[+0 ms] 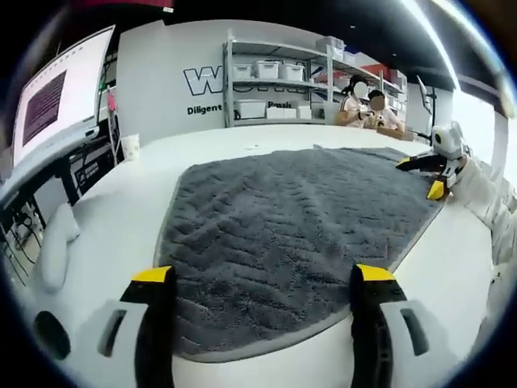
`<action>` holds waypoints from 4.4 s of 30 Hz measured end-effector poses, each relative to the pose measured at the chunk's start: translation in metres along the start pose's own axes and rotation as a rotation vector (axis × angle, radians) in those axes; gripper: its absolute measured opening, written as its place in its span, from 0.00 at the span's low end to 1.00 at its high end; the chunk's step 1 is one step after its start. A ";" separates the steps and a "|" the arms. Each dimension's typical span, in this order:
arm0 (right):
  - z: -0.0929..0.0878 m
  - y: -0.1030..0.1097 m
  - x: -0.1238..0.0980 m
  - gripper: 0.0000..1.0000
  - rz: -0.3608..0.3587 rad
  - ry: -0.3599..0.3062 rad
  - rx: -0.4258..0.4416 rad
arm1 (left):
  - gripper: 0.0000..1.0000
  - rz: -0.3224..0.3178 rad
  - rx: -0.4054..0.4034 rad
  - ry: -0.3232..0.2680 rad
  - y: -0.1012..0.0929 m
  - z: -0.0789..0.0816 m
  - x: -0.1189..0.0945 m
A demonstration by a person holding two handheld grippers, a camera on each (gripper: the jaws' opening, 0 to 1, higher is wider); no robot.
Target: Open the folded towel by lifting each exposed corner and separating the folded layers until the towel lies flat within the target outline without major curled edges
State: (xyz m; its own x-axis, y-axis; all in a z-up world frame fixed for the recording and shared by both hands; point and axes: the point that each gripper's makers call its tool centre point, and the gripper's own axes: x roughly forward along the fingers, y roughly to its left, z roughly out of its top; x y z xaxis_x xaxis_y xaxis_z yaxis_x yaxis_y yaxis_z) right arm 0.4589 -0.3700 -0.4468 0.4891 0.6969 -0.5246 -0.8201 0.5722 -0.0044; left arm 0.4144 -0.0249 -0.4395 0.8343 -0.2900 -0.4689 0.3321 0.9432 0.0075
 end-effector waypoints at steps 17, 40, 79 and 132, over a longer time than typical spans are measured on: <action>-0.004 0.016 -0.005 0.99 0.039 0.030 -0.026 | 0.89 0.011 -0.005 0.011 -0.001 -0.006 -0.010; -0.004 0.018 -0.006 0.99 0.046 0.044 -0.030 | 0.87 0.065 0.016 -0.065 0.017 0.041 -0.015; -0.005 0.021 -0.006 0.99 0.055 0.034 -0.033 | 0.25 0.132 -0.044 -0.159 0.077 0.144 0.101; -0.002 0.017 -0.004 1.00 0.069 0.009 -0.042 | 0.10 0.176 -0.075 -0.063 0.139 0.096 0.175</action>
State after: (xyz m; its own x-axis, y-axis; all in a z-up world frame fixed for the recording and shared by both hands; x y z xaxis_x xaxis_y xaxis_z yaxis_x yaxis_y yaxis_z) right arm 0.4424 -0.3636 -0.4469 0.4285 0.7299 -0.5326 -0.8636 0.5041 -0.0040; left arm 0.6490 0.0401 -0.4356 0.9033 -0.1269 -0.4098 0.1470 0.9890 0.0177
